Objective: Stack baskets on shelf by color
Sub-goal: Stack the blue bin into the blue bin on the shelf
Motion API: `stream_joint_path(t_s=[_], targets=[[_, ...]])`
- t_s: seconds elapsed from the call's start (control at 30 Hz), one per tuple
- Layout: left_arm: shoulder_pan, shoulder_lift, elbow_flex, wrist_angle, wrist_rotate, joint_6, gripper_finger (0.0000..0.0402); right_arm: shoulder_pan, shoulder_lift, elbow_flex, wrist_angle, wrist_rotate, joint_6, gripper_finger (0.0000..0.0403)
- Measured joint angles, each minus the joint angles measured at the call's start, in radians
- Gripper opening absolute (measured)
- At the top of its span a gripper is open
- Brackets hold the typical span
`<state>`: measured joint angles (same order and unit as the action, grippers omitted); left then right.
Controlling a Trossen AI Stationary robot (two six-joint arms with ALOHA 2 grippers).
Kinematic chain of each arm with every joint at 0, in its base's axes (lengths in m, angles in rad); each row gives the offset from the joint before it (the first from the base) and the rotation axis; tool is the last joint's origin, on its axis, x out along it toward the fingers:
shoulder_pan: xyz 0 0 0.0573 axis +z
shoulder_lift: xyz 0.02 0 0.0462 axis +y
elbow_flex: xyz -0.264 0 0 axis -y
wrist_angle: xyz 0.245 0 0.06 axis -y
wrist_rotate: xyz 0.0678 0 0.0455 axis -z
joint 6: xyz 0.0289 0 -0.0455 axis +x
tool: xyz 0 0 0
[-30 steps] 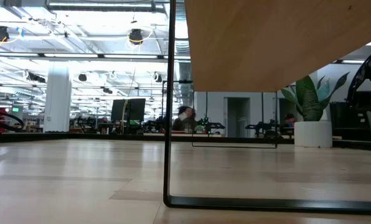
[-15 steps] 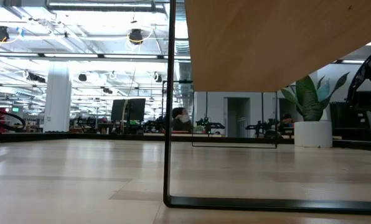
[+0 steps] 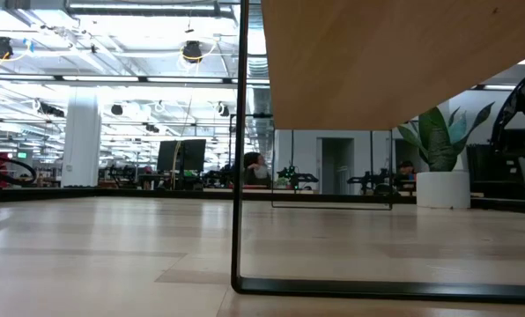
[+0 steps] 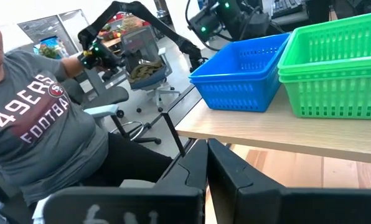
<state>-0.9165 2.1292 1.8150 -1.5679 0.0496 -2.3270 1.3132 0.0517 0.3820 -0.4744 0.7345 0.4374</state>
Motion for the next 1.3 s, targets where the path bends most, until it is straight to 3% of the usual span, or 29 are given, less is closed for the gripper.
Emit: stream_joint_path(t_s=[0.63, 0.93, 1.03, 1.2, 1.3], targets=[[0.014, 0.000, -0.095, 0.091, -0.051, 0.018, 0.0135, 0.000, 0.000, 0.000, 0.000, 0.000, 0.000, 0.0033], [0.017, 0.000, -0.196, 0.248, -0.028, 0.039, 0.0131, 0.000, 0.000, 0.000, 0.000, 0.000, 0.000, 0.0033], [0.021, 0.000, -0.199, 0.250, -0.023, 0.041, 0.0105, 0.000, 0.000, 0.000, 0.003, 0.000, 0.001, 0.0033], [0.024, 0.000, -0.199, 0.230, -0.020, 0.076, 0.0017, 0.000, 0.000, 0.000, 0.003, 0.000, 0.001, 0.0033], [0.024, 0.000, -0.199, 0.213, -0.016, 0.097, 0.0007, 0.000, 0.000, 0.000, 0.003, 0.002, 0.001, 0.0033]])
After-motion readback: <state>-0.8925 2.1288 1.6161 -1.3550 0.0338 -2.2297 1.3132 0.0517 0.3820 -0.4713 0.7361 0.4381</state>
